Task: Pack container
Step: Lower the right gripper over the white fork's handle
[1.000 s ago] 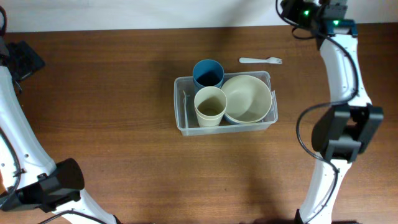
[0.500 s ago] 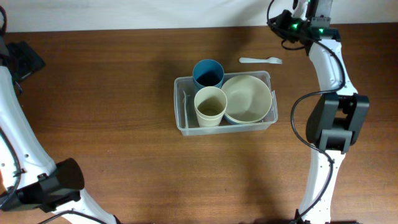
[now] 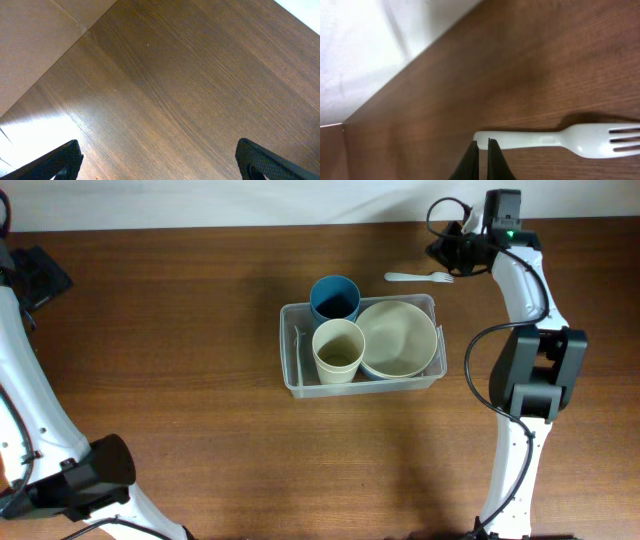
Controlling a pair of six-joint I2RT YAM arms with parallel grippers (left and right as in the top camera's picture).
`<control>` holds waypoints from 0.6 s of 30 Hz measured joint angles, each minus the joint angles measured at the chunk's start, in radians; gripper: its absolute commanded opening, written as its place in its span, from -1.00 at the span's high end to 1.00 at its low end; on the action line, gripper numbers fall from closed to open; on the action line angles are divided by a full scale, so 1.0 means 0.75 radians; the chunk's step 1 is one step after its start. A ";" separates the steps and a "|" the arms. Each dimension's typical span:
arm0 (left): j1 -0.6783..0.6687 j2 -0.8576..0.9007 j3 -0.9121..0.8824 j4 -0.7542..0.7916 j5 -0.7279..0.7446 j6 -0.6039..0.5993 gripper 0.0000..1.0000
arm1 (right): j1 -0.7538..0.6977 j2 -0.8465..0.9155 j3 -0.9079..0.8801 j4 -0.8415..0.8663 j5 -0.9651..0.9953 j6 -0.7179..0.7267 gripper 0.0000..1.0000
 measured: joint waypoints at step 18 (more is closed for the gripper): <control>0.000 0.000 0.000 0.000 0.000 0.000 -1.00 | 0.000 0.069 -0.001 -0.152 0.076 -0.001 0.93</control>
